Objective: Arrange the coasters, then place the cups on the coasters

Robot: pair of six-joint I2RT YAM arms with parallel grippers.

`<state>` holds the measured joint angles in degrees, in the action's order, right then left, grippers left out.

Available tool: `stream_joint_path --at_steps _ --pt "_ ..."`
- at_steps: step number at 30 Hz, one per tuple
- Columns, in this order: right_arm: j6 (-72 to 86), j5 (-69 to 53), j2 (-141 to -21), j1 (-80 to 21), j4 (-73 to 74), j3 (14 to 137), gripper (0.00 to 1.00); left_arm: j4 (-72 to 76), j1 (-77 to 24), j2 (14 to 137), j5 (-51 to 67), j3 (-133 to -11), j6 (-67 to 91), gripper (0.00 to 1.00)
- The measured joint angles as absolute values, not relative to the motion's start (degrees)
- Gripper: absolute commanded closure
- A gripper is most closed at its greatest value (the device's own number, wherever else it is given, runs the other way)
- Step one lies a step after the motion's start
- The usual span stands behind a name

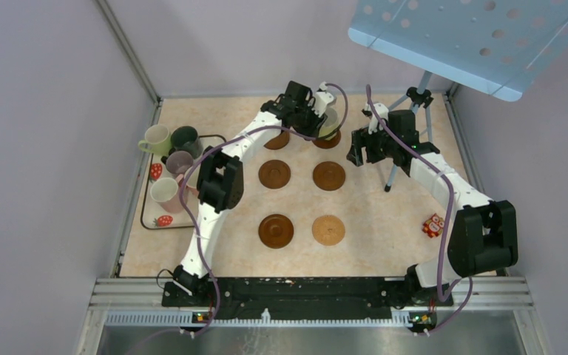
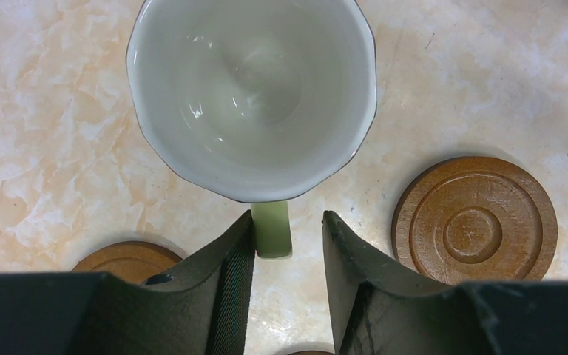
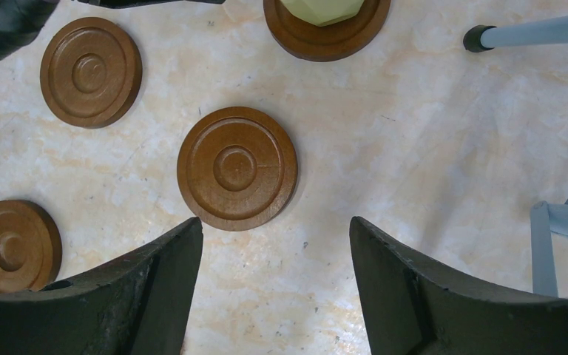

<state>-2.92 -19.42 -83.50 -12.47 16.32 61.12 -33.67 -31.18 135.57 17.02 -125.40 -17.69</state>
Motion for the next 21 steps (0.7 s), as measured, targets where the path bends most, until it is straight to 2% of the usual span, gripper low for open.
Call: stream_joint_path --at_steps 11,21 --pt "-3.0 -19.7 -83.5 -12.5 16.3 61.1 0.28 -33.6 -31.2 135.2 17.0 -125.1 -17.7 0.36" --pt "-3.9 -21.9 -83.5 -12.5 16.8 61.1 0.28 -35.6 -30.5 128.4 16.3 -120.3 -17.6 0.11"
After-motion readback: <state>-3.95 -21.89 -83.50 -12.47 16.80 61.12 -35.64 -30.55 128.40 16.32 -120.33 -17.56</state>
